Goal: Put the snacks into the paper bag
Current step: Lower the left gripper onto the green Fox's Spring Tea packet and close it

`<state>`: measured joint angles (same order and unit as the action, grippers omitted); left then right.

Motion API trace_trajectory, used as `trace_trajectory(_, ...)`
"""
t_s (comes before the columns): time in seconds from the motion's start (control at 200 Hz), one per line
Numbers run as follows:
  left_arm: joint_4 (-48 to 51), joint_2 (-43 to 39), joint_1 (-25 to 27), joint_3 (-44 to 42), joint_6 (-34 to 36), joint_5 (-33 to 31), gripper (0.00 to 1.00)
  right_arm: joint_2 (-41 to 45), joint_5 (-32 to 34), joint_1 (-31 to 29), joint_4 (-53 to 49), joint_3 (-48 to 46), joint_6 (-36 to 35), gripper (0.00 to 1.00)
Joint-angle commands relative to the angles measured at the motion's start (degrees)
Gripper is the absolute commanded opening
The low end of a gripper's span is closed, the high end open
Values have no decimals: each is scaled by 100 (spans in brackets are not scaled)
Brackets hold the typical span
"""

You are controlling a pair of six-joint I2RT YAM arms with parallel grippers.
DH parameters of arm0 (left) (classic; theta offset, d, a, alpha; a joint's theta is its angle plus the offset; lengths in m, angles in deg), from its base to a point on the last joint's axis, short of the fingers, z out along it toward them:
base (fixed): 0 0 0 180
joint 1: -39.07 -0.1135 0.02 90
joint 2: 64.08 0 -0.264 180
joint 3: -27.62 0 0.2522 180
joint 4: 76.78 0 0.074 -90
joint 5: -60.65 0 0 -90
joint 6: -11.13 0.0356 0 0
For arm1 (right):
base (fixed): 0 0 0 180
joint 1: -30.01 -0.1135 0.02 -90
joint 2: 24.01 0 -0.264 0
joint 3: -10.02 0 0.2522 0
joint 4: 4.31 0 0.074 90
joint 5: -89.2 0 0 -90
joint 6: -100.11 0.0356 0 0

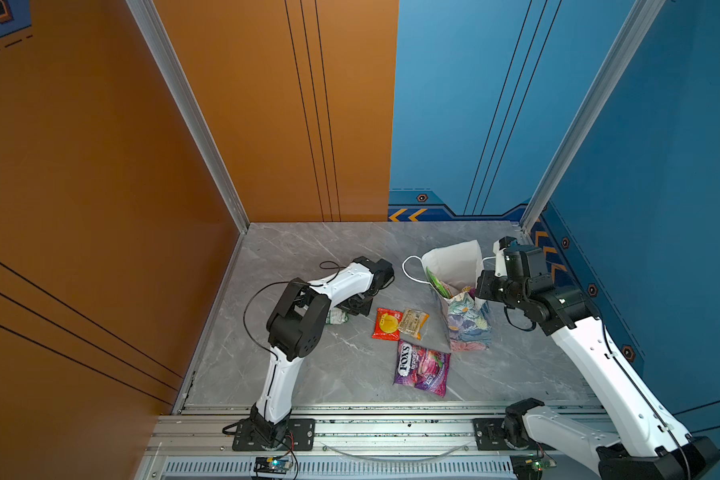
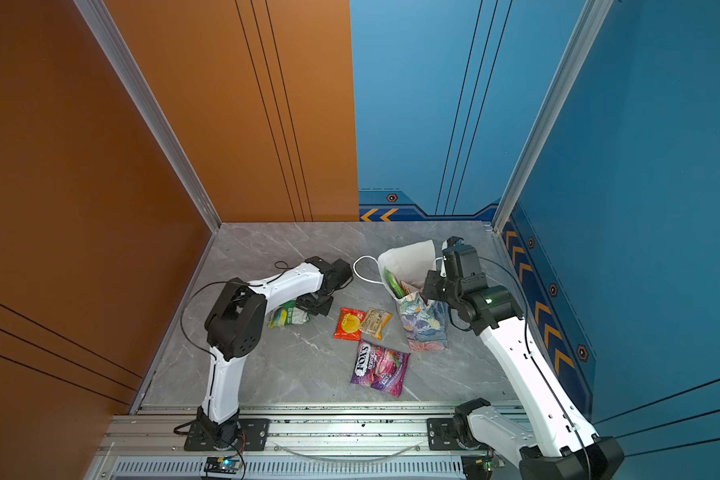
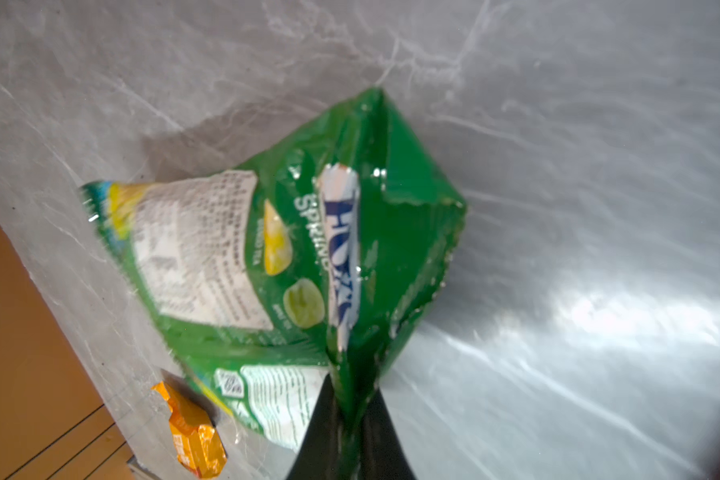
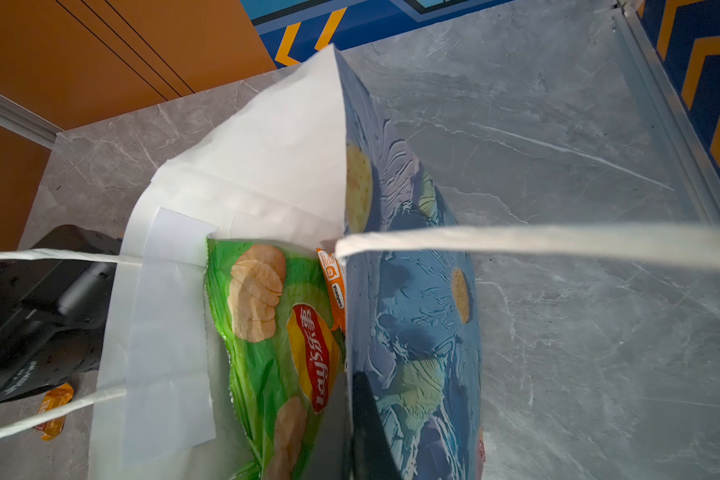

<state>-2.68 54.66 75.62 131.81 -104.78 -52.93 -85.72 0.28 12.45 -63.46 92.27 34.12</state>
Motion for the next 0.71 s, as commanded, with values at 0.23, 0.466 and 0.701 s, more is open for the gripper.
trace_trajectory(0.23,-1431,-1918,62,-1445,-128,672,0,98,-73,33,21,19,67,0)
trace_trajectory(0.466,-2587,-3595,51,-2650,-310,1220,0,94,-83,6,-11,80,95,0)
trace_trajectory(0.701,-3538,-4805,6,-3621,-347,1753,0,72,-12,-28,-75,130,87,0)
